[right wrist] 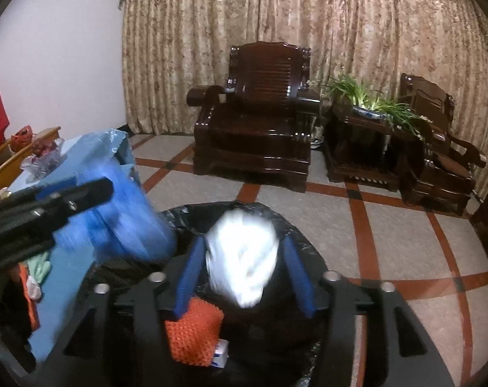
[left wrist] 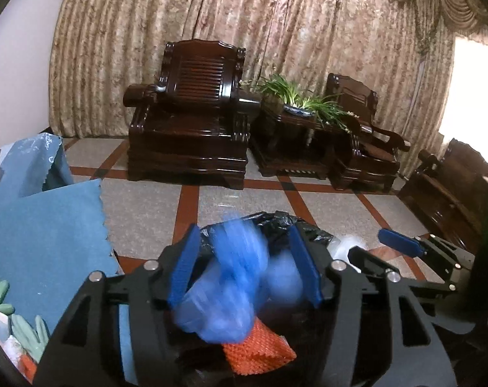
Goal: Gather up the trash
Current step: 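Carry the blue bag and tissue over the bin and release both, then move both tools back over the trash pile on the table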
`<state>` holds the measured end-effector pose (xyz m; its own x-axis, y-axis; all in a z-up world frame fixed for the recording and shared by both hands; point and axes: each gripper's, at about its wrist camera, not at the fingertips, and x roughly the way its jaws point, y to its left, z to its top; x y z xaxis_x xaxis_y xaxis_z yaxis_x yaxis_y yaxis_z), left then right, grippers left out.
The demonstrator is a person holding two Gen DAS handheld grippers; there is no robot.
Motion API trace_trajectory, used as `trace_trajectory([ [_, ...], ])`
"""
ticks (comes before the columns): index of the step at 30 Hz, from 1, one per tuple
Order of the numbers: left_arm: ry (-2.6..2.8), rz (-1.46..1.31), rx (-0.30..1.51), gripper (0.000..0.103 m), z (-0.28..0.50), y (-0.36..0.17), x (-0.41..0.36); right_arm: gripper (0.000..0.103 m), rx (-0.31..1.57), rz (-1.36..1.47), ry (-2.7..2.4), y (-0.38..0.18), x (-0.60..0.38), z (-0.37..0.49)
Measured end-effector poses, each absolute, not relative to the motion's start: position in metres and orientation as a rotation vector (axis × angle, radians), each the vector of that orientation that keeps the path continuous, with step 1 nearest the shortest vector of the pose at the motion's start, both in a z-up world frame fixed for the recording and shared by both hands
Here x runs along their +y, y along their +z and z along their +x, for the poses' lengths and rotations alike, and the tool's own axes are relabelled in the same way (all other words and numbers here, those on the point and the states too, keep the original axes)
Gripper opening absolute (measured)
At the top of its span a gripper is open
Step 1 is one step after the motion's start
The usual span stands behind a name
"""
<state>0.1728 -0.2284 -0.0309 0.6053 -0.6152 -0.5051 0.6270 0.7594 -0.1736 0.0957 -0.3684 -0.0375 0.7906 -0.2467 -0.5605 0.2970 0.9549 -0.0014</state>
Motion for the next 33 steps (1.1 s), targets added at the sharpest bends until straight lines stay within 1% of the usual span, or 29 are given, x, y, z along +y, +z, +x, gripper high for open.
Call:
trace_trajectory([
  [1,-0.714,0.023,0.570,0.063,0.174,-0.030,-0.227,0.067,0.589,0.092,-0.298,-0.038,-0.369,0.094],
  [2,-0.708,0.023,0.566,0.065,0.174,-0.029,-0.224,0.071,0.585,0.095,-0.305,-0.038,-0.369,0.092],
  [4,-0.691,0.027,0.556,0.070,0.173,-0.027,-0.216,0.085,0.570,0.096,-0.316,-0.037,-0.366,0.088],
  [5,-0.681,0.030,0.551,0.072,0.173,-0.025,-0.210,0.089,0.563,0.096,-0.323,-0.036,-0.365,0.086],
  [6,-0.670,0.033,0.545,0.077,0.172,-0.023,-0.205,0.096,0.558,0.097,-0.329,-0.035,-0.365,0.084],
  [9,-0.622,0.040,0.523,0.088,0.167,-0.019,-0.183,0.097,0.538,0.110,-0.322,-0.029,-0.358,0.079],
  [10,-0.604,0.041,0.522,0.089,0.165,-0.019,-0.174,0.097,0.537,0.112,-0.317,-0.028,-0.356,0.078],
  [18,-0.474,0.039,0.545,0.090,0.145,-0.023,-0.096,0.097,0.514,0.125,-0.230,-0.021,-0.316,0.080],
  [27,-0.286,-0.010,0.547,0.090,0.124,-0.019,0.004,0.097,0.501,0.084,-0.064,-0.017,-0.234,0.099],
  [33,-0.142,-0.034,0.552,0.090,0.116,-0.021,0.072,0.097,0.502,0.065,0.037,-0.025,-0.180,0.113],
])
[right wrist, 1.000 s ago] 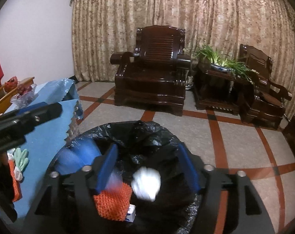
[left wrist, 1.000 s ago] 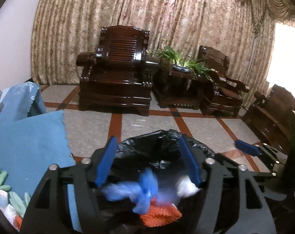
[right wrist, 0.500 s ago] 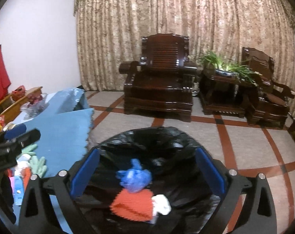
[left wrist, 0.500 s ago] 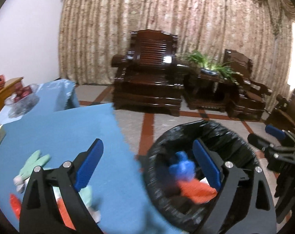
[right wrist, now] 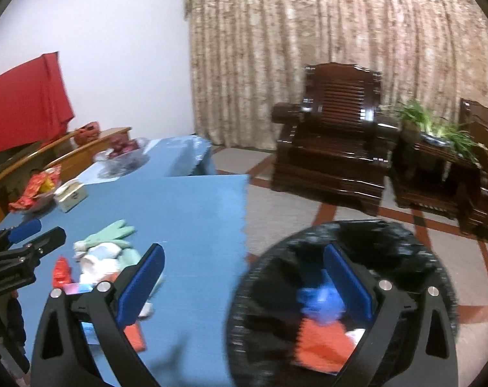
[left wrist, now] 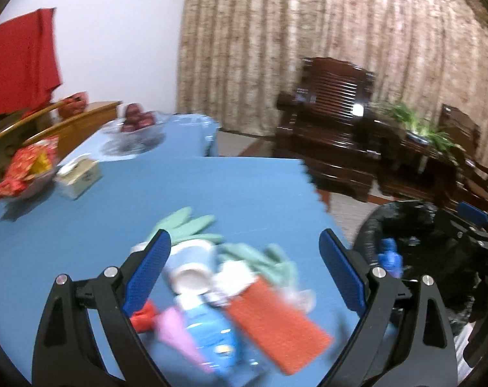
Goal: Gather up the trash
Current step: 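Move both tools back over the trash pile on the table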
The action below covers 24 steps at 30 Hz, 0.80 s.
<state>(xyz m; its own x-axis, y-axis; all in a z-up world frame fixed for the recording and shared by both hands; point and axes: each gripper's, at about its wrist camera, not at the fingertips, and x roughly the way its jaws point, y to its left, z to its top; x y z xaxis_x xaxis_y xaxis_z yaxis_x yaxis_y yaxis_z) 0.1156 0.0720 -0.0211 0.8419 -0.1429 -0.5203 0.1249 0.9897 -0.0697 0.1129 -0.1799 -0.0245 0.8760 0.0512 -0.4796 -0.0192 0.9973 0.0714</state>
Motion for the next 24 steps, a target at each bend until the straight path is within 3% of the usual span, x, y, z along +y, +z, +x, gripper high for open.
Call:
trace_trajectory([
  [11,0.039,-0.050,0.618,0.090,0.114,-0.052,0.155,0.093,0.563,0.001,0.188,-0.060,-0.094,0.129],
  [24,0.105,-0.081,0.746,0.075,0.126,-0.108,0.183,0.080,0.649,-0.043,0.214,-0.098,-0.064,0.141],
])
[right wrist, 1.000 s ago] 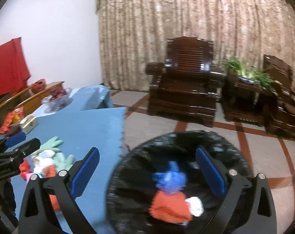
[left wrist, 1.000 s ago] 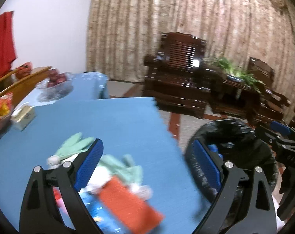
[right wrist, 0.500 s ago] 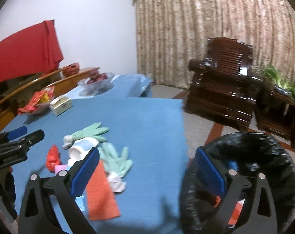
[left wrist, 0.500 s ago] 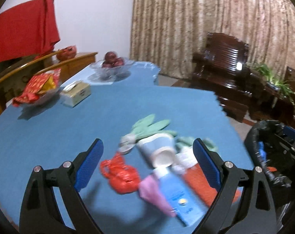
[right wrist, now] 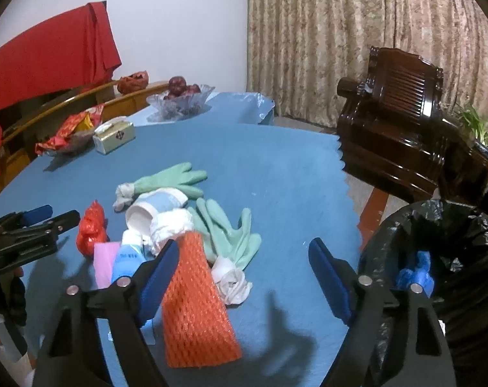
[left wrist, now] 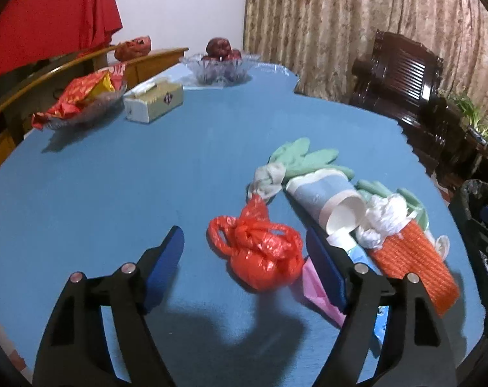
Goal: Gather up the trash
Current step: 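Move both tools back over the trash pile on the table, then grasp the red plastic bag with the left tool while the right tool grasps the green glove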
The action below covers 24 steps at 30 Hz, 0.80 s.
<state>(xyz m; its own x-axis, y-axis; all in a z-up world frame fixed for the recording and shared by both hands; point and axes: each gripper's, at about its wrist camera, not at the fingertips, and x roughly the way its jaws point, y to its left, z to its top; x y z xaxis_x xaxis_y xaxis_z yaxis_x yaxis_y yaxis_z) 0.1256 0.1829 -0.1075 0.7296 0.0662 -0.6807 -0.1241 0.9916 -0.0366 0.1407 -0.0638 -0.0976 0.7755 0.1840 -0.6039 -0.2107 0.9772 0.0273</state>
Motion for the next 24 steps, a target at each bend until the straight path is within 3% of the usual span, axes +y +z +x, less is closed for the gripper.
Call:
trace_trajectory([
  [9,0.110,-0.092,0.802,0.067,0.137,-0.128,0.184,0.079,0.661,-0.064,0.223,-0.105,-0.059,0.143],
  [11,0.101,-0.098,0.813,0.061,0.140,-0.131,0.184,0.079,0.666,-0.065,0.226,-0.107,-0.058,0.143],
  [15,0.037,-0.127,0.824,0.033,0.143,-0.133,0.179,0.078,0.668,-0.070,0.235,-0.108,-0.056,0.144],
  [20,0.009,-0.137,0.794,0.022,0.141,-0.127,0.173,0.071,0.688,-0.069,0.224,-0.112,-0.057,0.150],
  [22,0.004,-0.152,0.773,0.006,0.139,-0.121,0.175,0.067,0.700,-0.063,0.219,-0.114,-0.059,0.155],
  [24,0.007,-0.159,0.755,0.004,0.139,-0.115,0.176,0.065,0.707,-0.058,0.208,-0.115,-0.062,0.159],
])
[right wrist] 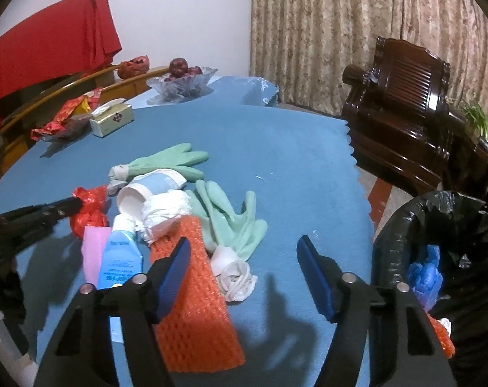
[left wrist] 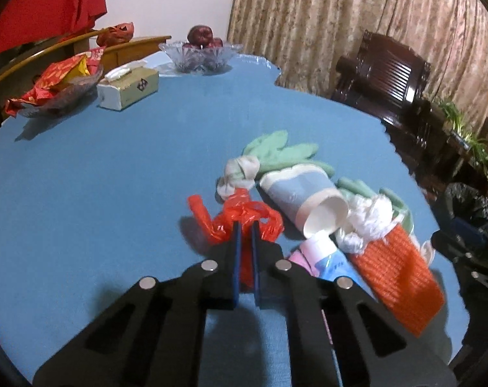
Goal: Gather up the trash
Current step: 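Grasp the red plastic bag with the left tool while the right tool grasps the green glove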
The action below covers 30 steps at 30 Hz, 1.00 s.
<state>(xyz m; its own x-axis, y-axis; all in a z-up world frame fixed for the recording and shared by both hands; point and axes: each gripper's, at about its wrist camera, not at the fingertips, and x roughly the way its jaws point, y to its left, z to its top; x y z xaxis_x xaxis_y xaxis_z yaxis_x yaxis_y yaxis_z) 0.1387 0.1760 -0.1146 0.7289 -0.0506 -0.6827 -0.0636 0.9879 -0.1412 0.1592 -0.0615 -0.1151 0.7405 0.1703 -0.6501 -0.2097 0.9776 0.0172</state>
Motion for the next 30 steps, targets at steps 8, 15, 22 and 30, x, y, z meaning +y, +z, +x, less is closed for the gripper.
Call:
trace_trajectory([
  [8,0.002,-0.132,0.767,0.003,0.143,-0.116,0.173,0.062,0.754,-0.066,0.200,-0.127,-0.060,0.179],
  [15,0.028,-0.147,0.797,0.043,0.145,-0.129,0.182,0.061,0.810,-0.056,0.220,-0.146,-0.059,0.186],
  [22,0.000,-0.159,0.826,0.038,0.159,-0.138,0.179,0.029,0.873,-0.009,0.325,-0.156,-0.050,0.193],
  [30,-0.007,-0.154,0.804,0.031,0.155,-0.130,0.174,0.025,0.818,-0.004,0.339,-0.133,-0.055,0.184],
])
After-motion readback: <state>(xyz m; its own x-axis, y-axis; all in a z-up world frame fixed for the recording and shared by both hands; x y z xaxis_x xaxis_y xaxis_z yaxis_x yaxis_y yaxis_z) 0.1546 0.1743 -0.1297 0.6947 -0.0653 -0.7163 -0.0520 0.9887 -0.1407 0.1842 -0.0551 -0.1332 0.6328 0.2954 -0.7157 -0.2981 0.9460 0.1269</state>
